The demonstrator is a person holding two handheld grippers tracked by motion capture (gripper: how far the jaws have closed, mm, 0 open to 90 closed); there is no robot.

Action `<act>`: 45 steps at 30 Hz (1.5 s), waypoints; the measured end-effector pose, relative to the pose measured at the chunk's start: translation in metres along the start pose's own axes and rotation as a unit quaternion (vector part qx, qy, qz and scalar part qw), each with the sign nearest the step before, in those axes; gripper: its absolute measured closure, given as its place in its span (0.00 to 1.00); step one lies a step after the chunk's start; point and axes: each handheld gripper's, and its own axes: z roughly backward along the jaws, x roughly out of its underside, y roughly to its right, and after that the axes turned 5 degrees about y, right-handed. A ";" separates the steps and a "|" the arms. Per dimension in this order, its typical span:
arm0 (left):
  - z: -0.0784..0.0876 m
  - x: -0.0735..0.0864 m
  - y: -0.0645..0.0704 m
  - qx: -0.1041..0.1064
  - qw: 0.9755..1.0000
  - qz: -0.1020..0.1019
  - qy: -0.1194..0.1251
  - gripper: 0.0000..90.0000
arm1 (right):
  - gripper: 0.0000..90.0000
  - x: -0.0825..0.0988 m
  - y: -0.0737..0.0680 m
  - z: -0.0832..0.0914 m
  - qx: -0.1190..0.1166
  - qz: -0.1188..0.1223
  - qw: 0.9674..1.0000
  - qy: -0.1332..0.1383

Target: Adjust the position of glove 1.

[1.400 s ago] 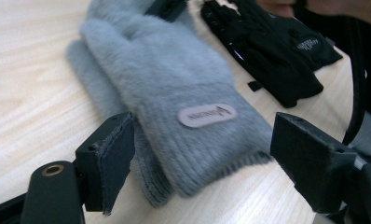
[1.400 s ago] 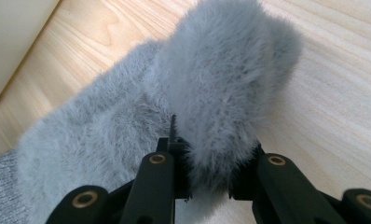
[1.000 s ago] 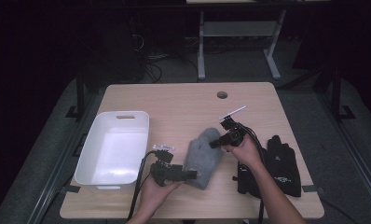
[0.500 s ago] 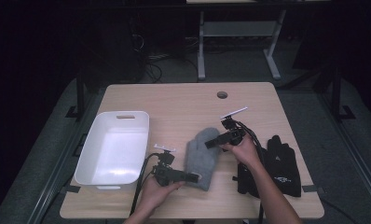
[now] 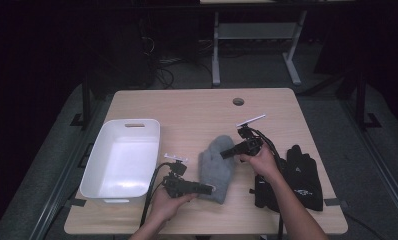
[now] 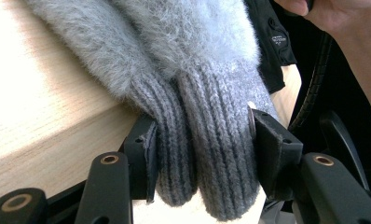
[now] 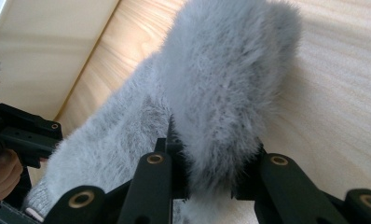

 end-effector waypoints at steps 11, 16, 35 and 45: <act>0.005 -0.009 0.011 -0.005 1.000 -0.024 0.008 0.53 | 0.81 -0.007 -0.014 0.021 0.010 0.005 1.000 0.022; 0.012 -0.015 0.020 -0.006 0.999 -0.037 0.015 0.53 | 0.81 -0.014 -0.021 0.032 0.012 0.009 0.999 0.031; 0.045 -0.033 0.043 -0.015 0.996 -0.080 0.031 0.52 | 0.81 -0.035 -0.052 0.062 -0.010 0.025 0.997 0.066; 0.066 -0.039 0.045 -0.019 0.995 -0.087 0.042 0.52 | 0.81 -0.048 -0.069 0.066 -0.017 0.033 0.997 0.075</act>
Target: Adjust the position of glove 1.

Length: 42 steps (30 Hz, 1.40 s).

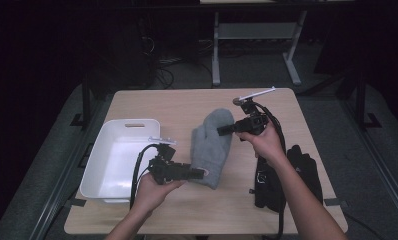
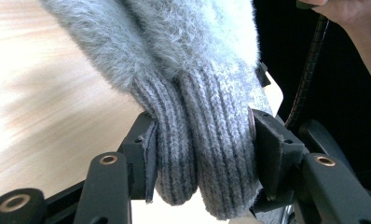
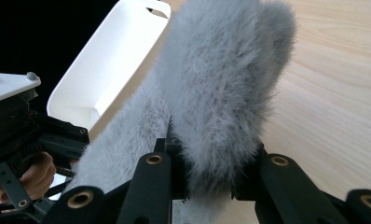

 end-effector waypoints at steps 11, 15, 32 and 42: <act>0.023 -0.003 -0.005 -0.010 1.000 0.000 0.014 0.52 | 0.81 -0.016 -0.016 -0.011 -0.012 0.012 1.000 -0.002; 0.031 -0.004 -0.008 -0.012 1.000 0.000 0.016 0.52 | 0.81 -0.022 -0.022 -0.015 -0.014 0.015 1.000 -0.004; 0.056 -0.006 -0.012 -0.022 0.999 -0.008 0.035 0.52 | 0.81 -0.042 -0.046 -0.025 -0.023 0.037 0.999 -0.007; 0.078 -0.004 -0.021 -0.032 0.998 -0.007 0.046 0.52 | 0.80 -0.055 -0.063 -0.042 -0.027 0.045 0.999 -0.009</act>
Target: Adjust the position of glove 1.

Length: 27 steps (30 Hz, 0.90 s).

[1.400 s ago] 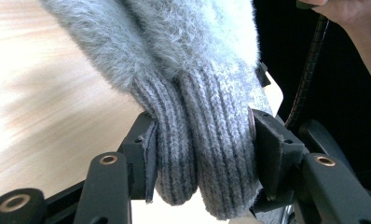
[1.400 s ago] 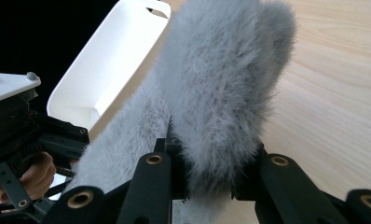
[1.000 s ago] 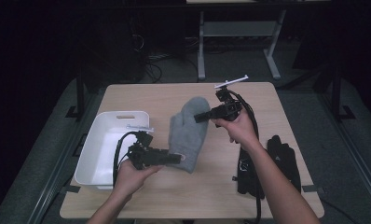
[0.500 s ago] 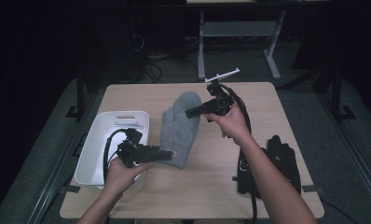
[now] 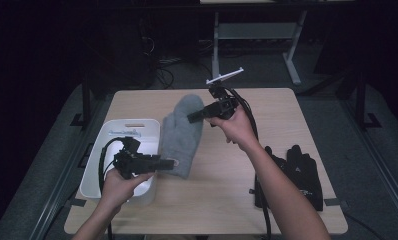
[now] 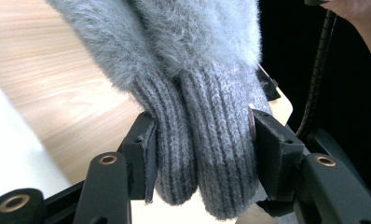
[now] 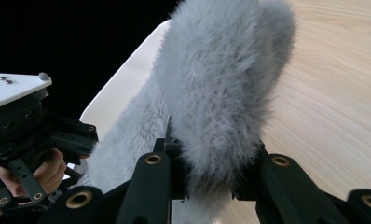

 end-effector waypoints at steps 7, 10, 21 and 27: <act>0.018 0.002 -0.009 -0.011 1.000 0.008 0.008 0.52 | 0.80 -0.011 -0.011 -0.018 -0.007 0.013 1.000 -0.004; 0.024 0.002 -0.012 -0.014 1.000 0.009 0.012 0.52 | 0.80 -0.016 -0.015 -0.025 -0.011 0.011 1.000 -0.008; 0.044 0.007 -0.021 -0.020 0.999 0.016 0.024 0.52 | 0.80 -0.025 -0.025 -0.044 -0.023 0.020 0.999 -0.012; 0.057 0.009 -0.025 -0.028 0.999 0.016 0.026 0.52 | 0.80 -0.030 -0.033 -0.054 -0.029 0.026 0.999 -0.017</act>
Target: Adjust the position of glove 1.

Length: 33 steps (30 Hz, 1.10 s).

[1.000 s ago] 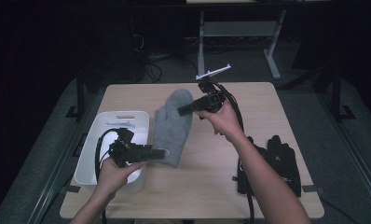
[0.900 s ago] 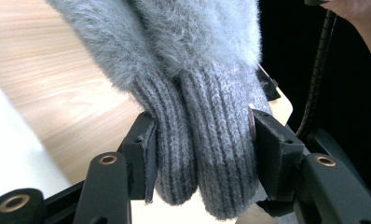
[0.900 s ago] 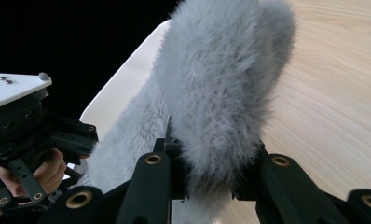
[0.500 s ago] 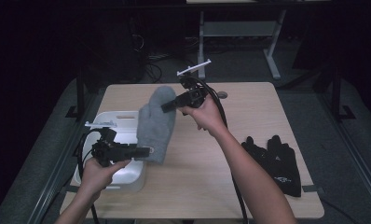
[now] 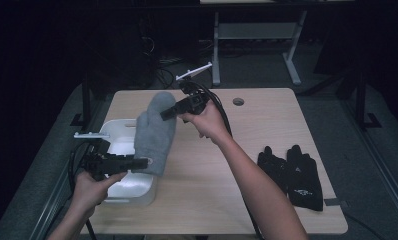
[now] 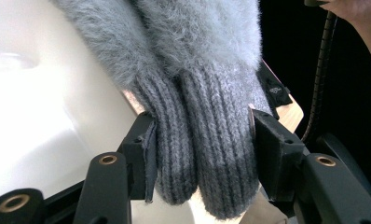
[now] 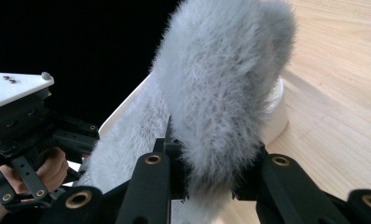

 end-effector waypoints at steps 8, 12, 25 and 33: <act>0.011 0.007 -0.008 -0.009 1.000 0.012 0.010 0.52 | 0.80 -0.004 -0.006 -0.017 -0.007 0.004 1.000 -0.012; 0.016 0.011 -0.014 -0.013 1.000 0.014 0.008 0.52 | 0.80 -0.005 -0.008 -0.027 -0.010 0.000 1.000 -0.015; 0.021 0.021 -0.028 -0.021 0.999 0.032 0.008 0.52 | 0.80 -0.007 -0.009 -0.048 -0.010 0.000 0.999 -0.030; 0.020 0.028 -0.039 -0.022 0.999 0.044 0.007 0.52 | 0.80 -0.005 -0.005 -0.062 -0.008 -0.004 0.999 -0.041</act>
